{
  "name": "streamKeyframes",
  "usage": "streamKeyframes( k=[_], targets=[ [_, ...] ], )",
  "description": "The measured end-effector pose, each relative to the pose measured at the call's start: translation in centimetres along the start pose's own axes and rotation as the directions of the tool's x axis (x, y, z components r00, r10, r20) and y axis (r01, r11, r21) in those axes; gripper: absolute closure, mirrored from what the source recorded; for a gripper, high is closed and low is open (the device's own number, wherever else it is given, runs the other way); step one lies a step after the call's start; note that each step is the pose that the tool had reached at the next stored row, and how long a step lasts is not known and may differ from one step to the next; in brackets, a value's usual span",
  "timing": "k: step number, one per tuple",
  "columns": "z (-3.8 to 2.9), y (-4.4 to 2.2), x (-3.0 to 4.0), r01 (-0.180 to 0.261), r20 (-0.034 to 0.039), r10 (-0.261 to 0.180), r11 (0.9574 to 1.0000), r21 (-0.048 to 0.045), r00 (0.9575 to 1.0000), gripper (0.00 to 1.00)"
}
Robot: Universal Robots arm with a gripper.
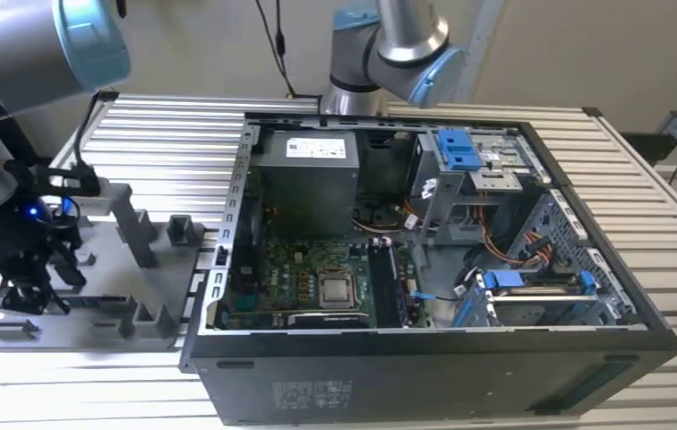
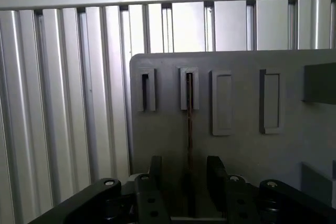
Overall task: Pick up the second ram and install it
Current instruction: 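Pick up the second ram and move it above second insertion slot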
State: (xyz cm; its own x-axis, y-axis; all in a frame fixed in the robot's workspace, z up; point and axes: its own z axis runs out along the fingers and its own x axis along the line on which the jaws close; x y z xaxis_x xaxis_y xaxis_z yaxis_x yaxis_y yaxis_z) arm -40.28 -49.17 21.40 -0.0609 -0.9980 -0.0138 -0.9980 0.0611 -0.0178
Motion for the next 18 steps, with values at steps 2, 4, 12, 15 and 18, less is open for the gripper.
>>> streamKeyframes(
  k=[2, 4, 12, 15, 18],
  targets=[
    [0.3, 0.13, -0.04, 0.0, 0.0002, 0.0, 1.0, 0.0027, 1.0, 0.52],
    [0.59, 0.24, -0.1, 0.0, 0.0005, 0.0, 1.0, 0.0063, 1.0, 0.52],
    [1.54, 0.66, -0.62, 0.001, 0.0011, -0.001, 0.9998, 0.0181, 1.0, 0.52],
    [1.76, 0.82, -1.06, 0.001, 0.0012, -0.001, 0.9998, 0.0185, 1.0, 0.52],
    [1.82, 0.87, -1.09, 0.005, 0.0012, -0.005, 0.9998, 0.0183, 1.0, 0.52]
  ],
)
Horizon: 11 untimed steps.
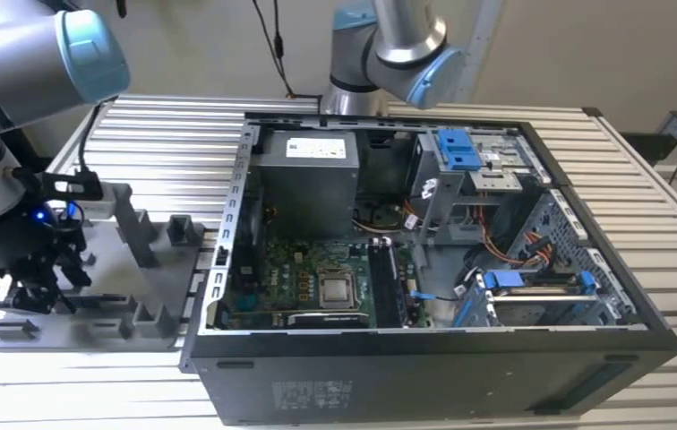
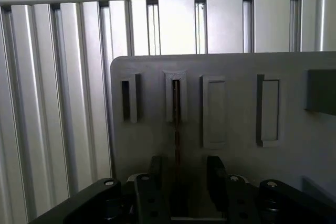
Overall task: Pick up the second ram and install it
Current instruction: 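Pick up the second ram and move it above second insertion slot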
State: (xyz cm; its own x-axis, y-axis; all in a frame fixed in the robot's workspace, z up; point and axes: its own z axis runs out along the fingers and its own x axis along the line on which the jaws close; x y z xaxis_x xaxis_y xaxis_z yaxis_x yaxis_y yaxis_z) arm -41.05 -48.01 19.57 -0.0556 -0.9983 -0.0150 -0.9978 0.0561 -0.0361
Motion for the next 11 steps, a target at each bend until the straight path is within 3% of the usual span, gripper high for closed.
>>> streamKeyframes(
  k=[7, 11],
  targets=[
    [0.09, 0.02, 0.0, 0.041, 0.0015, -0.041, 0.9992, -0.0032, 0.9992, 0.52],
    [0.09, 0.01, 0.01, 0.041, 0.0012, -0.041, 0.9988, -0.0267, 0.9992, 0.52]
  ],
)
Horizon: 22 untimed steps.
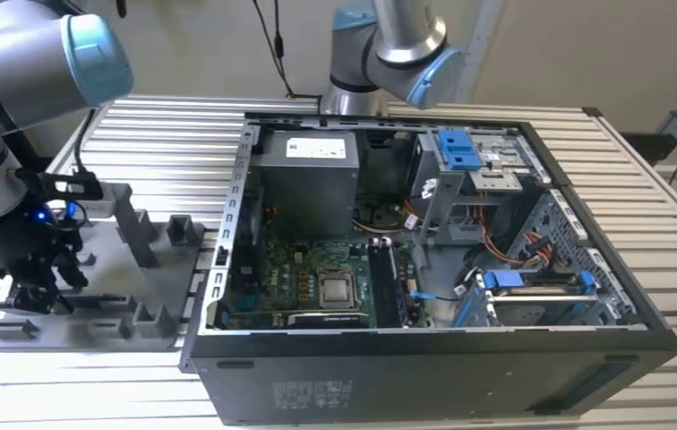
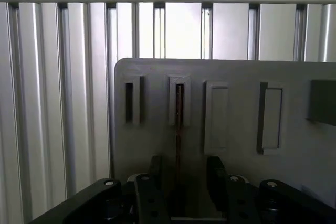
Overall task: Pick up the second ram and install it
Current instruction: 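Pick up the second ram and move it above second insertion slot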
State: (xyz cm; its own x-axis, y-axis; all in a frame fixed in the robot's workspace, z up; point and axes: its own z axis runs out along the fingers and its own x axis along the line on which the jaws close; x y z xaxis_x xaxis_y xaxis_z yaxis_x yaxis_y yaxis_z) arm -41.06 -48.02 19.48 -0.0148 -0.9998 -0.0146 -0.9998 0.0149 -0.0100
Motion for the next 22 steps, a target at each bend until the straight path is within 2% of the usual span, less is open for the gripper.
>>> streamKeyframes(
  k=[5, 16, 18, 19, 20, 21, 22],
  targets=[
    [0.0, -0.38, 0.19, 0.001, 0.001, -0.001, 1.0, -0.007, 1.0, 0.52],
    [0.01, -0.42, 0.25, 0.001, 0.0017, -0.001, 1.0, -0.008, 1.0, 0.52],
    [0.01, -0.42, 0.25, 0.001, 0.0017, -0.001, 1.0, -0.008, 1.0, 0.61],
    [0.01, -0.42, 0.25, 0.001, 0.0018, -0.001, 1.0, -0.008, 1.0, 0.61],
    [0.01, -0.42, 0.25, 0.001, 0.0017, -0.001, 1.0, -0.008, 1.0, 0.67],
    [0.0, -0.42, 0.25, 0.001, 0.0017, -0.001, 1.0, -0.0081, 1.0, 0.67],
    [0.0, -0.42, 0.25, 0.001, 0.0017, -0.001, 1.0, -0.0081, 1.0, 0.73]
  ],
)
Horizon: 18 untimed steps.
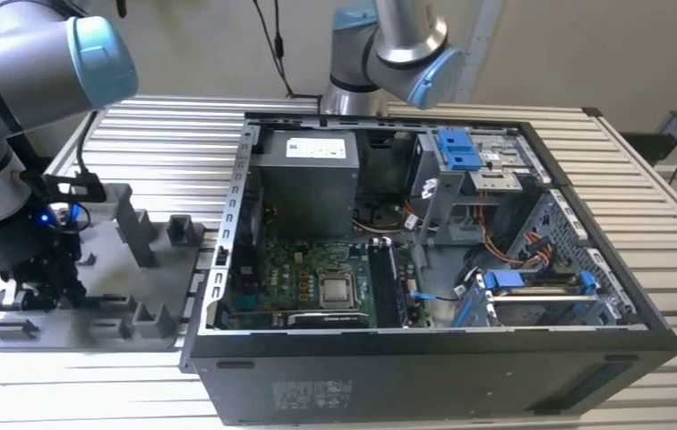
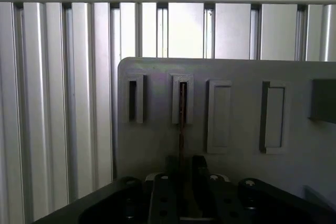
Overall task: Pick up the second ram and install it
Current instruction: 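Pick up the second ram and move it above second insertion slot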
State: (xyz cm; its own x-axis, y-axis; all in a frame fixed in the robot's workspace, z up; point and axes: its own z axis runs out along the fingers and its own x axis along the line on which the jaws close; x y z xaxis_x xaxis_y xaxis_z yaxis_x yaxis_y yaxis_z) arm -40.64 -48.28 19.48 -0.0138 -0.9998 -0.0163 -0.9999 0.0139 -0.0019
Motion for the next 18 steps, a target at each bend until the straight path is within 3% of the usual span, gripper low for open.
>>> streamKeyframes(
  k=[6, 9, 18],
  targets=[
    [0.01, 0.0, 0.0, 0.0, 0.0001, 0.0, 1.0, 0.0001, 1.0, 0.76],
    [0.01, 0.0, 0.0, 0.0, 0.0002, 0.0, 1.0, 0.0001, 1.0, 0.86],
    [0.01, 0.0, 0.01, 0.0, 0.0001, 0.0, 1.0, -0.0001, 1.0, 0.86]
  ],
)
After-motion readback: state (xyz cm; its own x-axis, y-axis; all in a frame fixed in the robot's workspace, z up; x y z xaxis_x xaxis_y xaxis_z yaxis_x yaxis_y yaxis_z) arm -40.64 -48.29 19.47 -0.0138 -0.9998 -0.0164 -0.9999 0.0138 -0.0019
